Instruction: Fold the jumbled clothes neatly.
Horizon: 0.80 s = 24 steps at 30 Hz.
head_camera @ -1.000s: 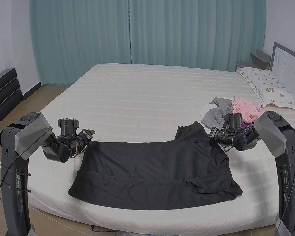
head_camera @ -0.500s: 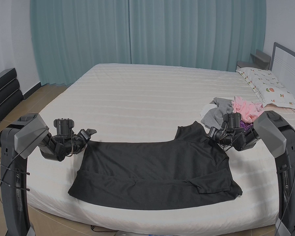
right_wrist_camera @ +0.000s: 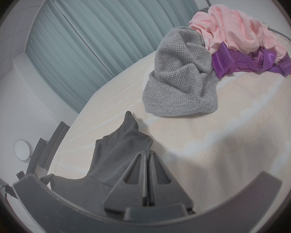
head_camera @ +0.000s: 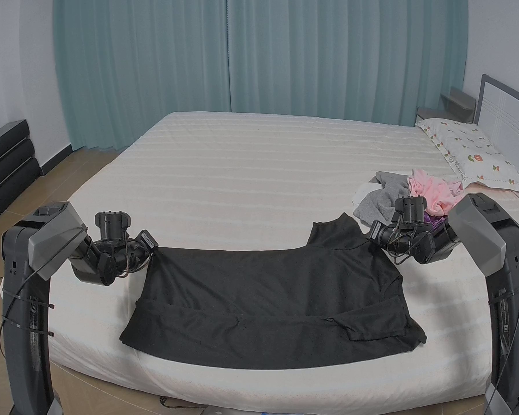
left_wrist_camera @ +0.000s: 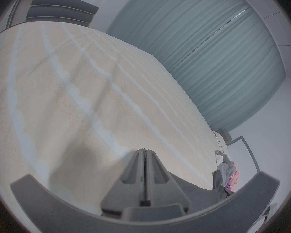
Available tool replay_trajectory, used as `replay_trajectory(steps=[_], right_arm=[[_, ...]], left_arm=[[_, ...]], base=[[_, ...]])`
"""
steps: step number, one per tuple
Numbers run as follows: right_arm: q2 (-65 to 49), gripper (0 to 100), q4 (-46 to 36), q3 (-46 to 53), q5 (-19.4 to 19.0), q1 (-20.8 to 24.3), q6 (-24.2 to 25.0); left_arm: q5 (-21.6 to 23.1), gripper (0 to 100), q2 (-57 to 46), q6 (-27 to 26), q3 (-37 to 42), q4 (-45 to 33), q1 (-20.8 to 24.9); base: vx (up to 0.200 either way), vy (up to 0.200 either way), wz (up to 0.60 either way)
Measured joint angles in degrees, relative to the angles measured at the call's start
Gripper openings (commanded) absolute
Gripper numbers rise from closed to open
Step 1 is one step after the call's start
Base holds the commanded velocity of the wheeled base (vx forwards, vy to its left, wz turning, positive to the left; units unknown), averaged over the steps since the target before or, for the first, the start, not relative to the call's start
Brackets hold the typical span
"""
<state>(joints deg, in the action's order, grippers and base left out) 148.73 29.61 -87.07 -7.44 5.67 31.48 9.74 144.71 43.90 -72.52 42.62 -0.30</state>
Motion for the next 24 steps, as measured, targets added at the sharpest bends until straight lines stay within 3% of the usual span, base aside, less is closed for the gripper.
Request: replay_trajectory(steps=[18, 24], right_arm=[[-3.7, 0, 0.3, 1.9, -0.5, -1.8, 4.2], [-5.1, 0, 0.7, 4.6, -3.6, -2.5, 4.3]], left_arm=[[-1.2, 0, -1.2, 0.0, 0.5, 0.2, -0.5], [-1.3, 0, -2.5, 0.0, 1.1, 0.2, -0.7]], base=[[0.0, 0.0, 0.0], [0.0, 0.0, 0.0]])
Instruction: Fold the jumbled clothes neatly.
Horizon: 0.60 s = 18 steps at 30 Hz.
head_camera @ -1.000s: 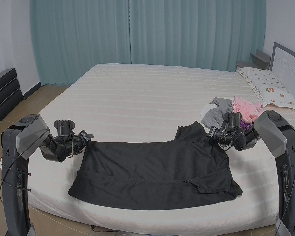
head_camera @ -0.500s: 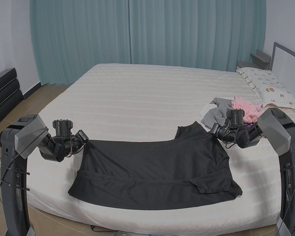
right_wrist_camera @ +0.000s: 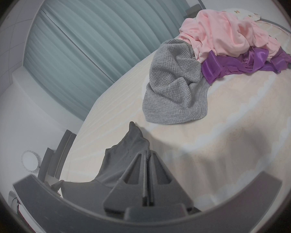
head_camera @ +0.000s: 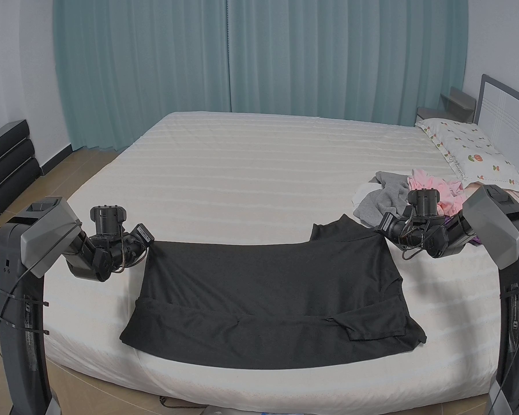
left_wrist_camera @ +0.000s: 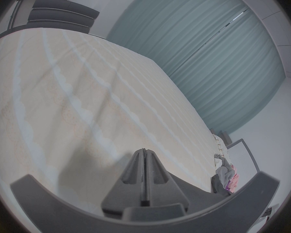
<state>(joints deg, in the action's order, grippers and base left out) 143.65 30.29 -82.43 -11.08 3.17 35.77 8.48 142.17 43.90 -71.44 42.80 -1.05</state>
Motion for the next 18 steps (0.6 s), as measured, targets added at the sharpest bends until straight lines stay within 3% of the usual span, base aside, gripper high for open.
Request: replay_trajectory(steps=[18], right_arm=[[-2.4, 0, 4.6, 6.9, -3.3, -1.5, -0.7]], left_arm=[[0.1, 0, -2.5, -0.4, 3.8, 0.1, -1.2]], base=[[0.0, 0.0, 0.0]])
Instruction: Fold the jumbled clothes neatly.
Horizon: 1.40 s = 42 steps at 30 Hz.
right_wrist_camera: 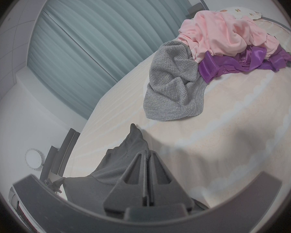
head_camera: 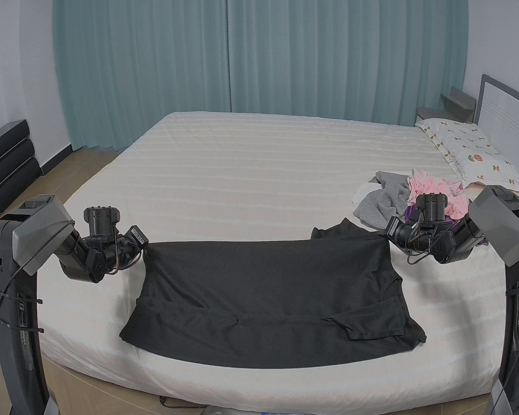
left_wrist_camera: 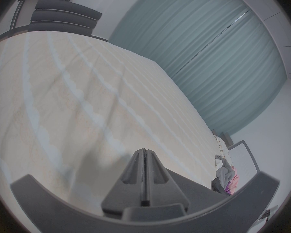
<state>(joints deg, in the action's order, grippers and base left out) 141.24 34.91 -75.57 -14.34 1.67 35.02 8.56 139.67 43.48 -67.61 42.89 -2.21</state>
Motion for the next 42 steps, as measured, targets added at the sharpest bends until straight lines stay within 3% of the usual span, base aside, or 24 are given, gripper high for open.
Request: replay_trajectory(steps=[9, 19, 24, 35, 41, 42], right_arm=[[-5.0, 0, 1.2, 7.8, -4.1, -1.7, -0.6], [-9.3, 0, 10.8, 20.0, -6.9, -2.5, -1.0], [-10.9, 0, 15.8, 27.0, -8.2, -2.9, -4.0], [-12.8, 0, 27.6, 41.4, -10.1, -3.9, -11.5], [-12.5, 0, 33.6, 47.2, -11.5, -4.3, -12.9], [-12.3, 100, 34.3, 47.9, -11.5, -4.4, -13.2]], left_arm=[[0.1, 0, -3.1, -2.6, 4.2, 0.0, 0.2], [0.1, 0, -7.5, -3.6, 9.4, 0.1, 0.2], [0.0, 0, -9.7, -5.4, 13.9, 0.5, 0.3], [0.0, 0, -12.1, -8.4, 27.5, 13.1, 0.8], [0.2, 0, -12.3, -9.7, 33.5, 17.6, 1.0], [0.3, 100, -12.3, -9.8, 34.3, 18.2, 1.0]], base=[[0.0, 0.0, 0.0], [0.0, 0.0, 0.0], [0.0, 0.0, 0.0], [0.0, 0.0, 0.0], [0.0, 0.0, 0.0], [0.0, 0.0, 0.0]])
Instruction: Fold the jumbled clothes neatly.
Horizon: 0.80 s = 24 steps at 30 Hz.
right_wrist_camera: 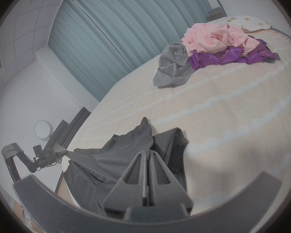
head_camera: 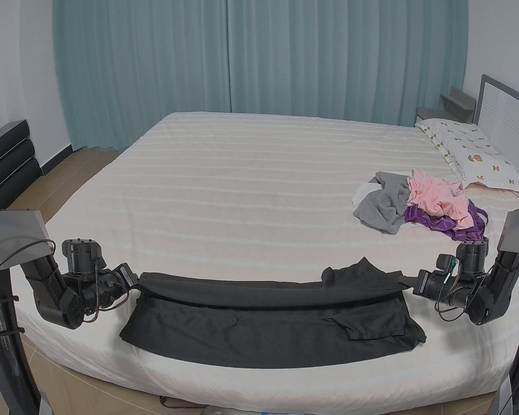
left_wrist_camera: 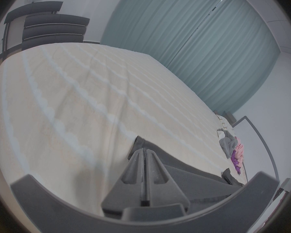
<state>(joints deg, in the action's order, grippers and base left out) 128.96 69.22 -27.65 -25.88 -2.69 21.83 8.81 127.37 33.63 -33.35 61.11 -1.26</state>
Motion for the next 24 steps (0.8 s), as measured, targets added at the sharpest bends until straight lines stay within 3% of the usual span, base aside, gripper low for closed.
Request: replay_trajectory(steps=[7, 16, 24], right_arm=[[1.1, 100, 2.1, 3.8, -0.5, -0.2, -1.5], [0.3, 100, 0.5, -0.2, -0.2, -0.4, 4.1], [0.8, 100, -13.0, -8.8, 2.8, 0.3, 8.4]], left_arm=[[0.4, 100, 0.1, -1.4, 4.9, 3.6, 0.1], [0.5, 100, -0.3, -0.4, 5.6, 7.1, 0.2], [0.4, 100, 0.3, 3.7, -1.9, 1.0, 0.0]], base=[[0.0, 0.0, 0.0], [0.0, 0.0, 0.0], [0.0, 0.0, 0.0]])
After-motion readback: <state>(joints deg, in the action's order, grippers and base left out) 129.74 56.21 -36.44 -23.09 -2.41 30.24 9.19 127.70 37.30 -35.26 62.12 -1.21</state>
